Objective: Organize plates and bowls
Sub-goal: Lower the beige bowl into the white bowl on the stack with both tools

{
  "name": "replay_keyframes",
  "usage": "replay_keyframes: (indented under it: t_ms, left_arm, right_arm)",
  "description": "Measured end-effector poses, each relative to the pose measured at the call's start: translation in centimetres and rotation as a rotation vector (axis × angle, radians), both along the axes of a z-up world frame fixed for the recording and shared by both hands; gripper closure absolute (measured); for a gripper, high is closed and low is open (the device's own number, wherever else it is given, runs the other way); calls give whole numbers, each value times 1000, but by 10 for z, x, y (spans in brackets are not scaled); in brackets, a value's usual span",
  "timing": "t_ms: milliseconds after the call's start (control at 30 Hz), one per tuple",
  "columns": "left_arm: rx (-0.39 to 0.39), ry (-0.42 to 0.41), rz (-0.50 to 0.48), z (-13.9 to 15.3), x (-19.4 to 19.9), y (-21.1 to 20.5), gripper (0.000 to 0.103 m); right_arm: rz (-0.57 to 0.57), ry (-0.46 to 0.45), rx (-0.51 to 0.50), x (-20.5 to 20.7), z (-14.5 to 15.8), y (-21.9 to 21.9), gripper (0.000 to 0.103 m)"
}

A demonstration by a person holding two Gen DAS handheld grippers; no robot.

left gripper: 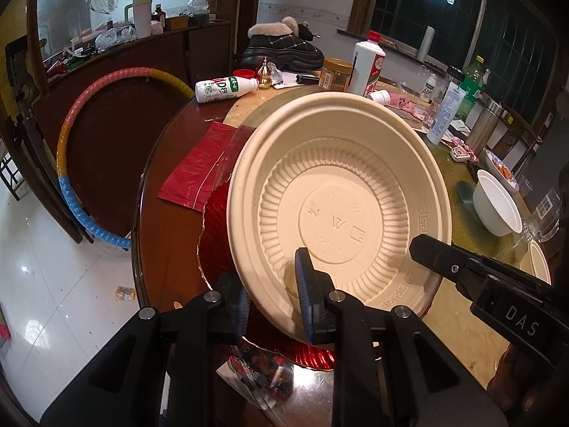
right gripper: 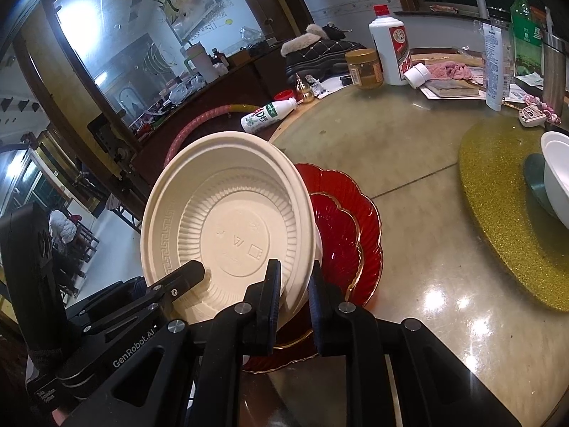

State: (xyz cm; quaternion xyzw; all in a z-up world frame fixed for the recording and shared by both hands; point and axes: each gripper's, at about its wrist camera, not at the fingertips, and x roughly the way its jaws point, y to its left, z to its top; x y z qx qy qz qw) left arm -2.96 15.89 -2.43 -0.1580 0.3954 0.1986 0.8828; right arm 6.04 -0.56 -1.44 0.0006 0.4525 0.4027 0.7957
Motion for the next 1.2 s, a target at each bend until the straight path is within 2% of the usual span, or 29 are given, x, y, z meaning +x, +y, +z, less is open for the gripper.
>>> replay_keyframes:
  t_ms: [933,1200]
  left_arm:
    - [-13,2,4,-3,-3,0,82]
    - [-52,-20,23,-2,-5,4,82]
  right_arm:
    - [8,7,4,-4,-2,0,86]
    - [8,13,9,-5,-1,-1,85]
